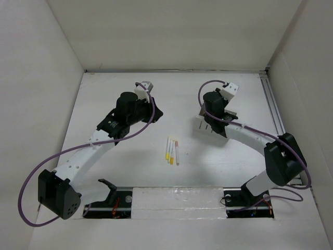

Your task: Organize the desk

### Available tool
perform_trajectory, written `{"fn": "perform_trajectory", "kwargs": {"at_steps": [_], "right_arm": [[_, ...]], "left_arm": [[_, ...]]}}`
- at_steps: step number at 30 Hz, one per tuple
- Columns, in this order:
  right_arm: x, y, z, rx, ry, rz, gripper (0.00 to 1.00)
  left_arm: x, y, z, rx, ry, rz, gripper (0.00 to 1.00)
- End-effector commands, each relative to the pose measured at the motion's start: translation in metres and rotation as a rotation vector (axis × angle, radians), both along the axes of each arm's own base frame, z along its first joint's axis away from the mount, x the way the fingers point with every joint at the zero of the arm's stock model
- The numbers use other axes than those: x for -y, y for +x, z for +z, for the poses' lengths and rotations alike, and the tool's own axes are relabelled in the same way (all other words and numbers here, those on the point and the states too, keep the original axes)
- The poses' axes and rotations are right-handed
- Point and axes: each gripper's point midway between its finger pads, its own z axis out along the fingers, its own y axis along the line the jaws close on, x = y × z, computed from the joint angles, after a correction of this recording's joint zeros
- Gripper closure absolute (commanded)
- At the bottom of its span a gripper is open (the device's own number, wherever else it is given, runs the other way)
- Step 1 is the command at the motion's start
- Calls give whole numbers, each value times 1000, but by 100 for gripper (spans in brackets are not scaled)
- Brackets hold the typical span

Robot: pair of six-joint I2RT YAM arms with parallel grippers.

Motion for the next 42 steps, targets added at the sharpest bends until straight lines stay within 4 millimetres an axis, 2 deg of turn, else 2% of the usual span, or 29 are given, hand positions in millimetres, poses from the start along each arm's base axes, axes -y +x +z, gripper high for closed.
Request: {"fn": "perform_trajectory", "kwargs": {"at_steps": [1, 4, 5, 7, 11, 19, 25, 26, 27, 31, 32, 35, 37, 39, 40, 41, 42], "right_arm": [[-14, 0, 12, 54, -3, -13, 98], [-22, -6, 1, 44, -14, -17, 97], [-19, -10, -2, 28, -39, -49, 95], [-22, -11, -2, 27, -44, -43, 95], [-20, -12, -1, 34, -34, -53, 87], [-27, -30, 7, 57, 6, -30, 72], [-44, -48, 8, 43, 71, 58, 67], [-51, -54, 14, 46, 136, 120, 63], [-50, -55, 10, 37, 130, 120, 63], [-58, -64, 16, 46, 202, 193, 52], [-61, -66, 17, 46, 220, 216, 46], [-64, -71, 21, 48, 244, 250, 44], [-65, -74, 26, 55, 263, 269, 44], [-74, -79, 27, 50, 285, 317, 51], [-76, -82, 31, 57, 299, 339, 58], [-86, -86, 30, 41, 319, 403, 82], [-93, -90, 25, 25, 328, 449, 94]], "left_arm": [[2, 7, 21, 56, -33, 8, 86], [4, 7, 20, 50, -34, -2, 86], [3, 8, 21, 54, -33, 6, 86], [2, 9, 20, 54, -31, 9, 86], [3, 7, 19, 48, -32, 0, 86], [3, 8, 19, 50, -31, 3, 86], [4, 8, 19, 48, -32, -1, 86], [2, 9, 21, 56, -31, 12, 86], [2, 9, 20, 54, -30, 12, 86], [4, 7, 19, 47, -33, -4, 86], [3, 6, 21, 55, -36, 0, 86], [2, 7, 21, 55, -33, 6, 86], [3, 6, 21, 52, -36, -4, 86], [3, 5, 24, 59, -40, -2, 86], [1, 6, 23, 62, -36, 9, 86], [1, 6, 23, 62, -36, 9, 86], [1, 7, 23, 60, -35, 9, 86]]}}
